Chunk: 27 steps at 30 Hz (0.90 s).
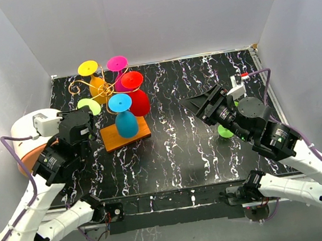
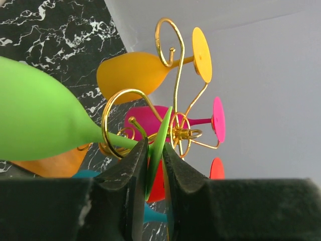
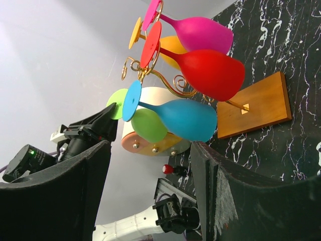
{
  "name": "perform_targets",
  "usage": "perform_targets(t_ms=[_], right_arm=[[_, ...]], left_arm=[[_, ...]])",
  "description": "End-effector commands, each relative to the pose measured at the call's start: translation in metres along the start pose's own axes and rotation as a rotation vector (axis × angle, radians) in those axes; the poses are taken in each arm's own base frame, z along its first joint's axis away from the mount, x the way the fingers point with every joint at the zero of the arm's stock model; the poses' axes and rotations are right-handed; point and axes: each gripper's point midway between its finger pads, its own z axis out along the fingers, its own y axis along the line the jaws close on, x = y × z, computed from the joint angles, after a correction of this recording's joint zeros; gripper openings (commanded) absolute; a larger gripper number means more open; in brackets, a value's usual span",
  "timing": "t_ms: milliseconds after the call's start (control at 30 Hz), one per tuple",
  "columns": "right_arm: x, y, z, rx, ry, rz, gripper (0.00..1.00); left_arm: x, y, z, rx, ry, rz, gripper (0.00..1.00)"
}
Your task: Place the wine glass upside down on the wine glass rack
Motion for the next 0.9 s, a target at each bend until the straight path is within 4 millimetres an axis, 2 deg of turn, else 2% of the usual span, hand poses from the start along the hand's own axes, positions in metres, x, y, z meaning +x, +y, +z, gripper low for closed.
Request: perform_targets(t_ms=[0, 233, 333, 567, 700, 867], right_arm=[[-0.014, 0.025, -0.003, -0.081, -0.041, 0.028, 0.63], [-0.012, 0.025, -0.002, -0.086, -0.036, 0.032, 0.63], [-0.013, 0.024, -0.003, -0.083, -0.040, 0.030, 0.63], [-0.013, 0.015, -0.002, -0.049, -0.049, 0.012, 0.63], [-0.015, 0.002, 0.000, 0.007, -0.068, -0.048, 0.62], [-0.030, -0.030, 0.001, 0.173, -0.131, -0.199, 0.60]], left_arm=[[-0.002, 0.008, -0.008, -0.023, 0.039, 0.024, 0.17], [-0.004, 0.019, -0.013, -0.051, 0.048, 0.034, 0.18], [-0.006, 0.020, -0.015, -0.054, 0.055, 0.050, 0.22], [-0.006, 0.022, -0.028, -0.050, 0.128, 0.131, 0.44], [-0.005, 0.028, -0.038, -0.048, 0.184, 0.179, 0.53], [-0.003, 0.040, -0.049, -0.047, 0.243, 0.240, 0.60]])
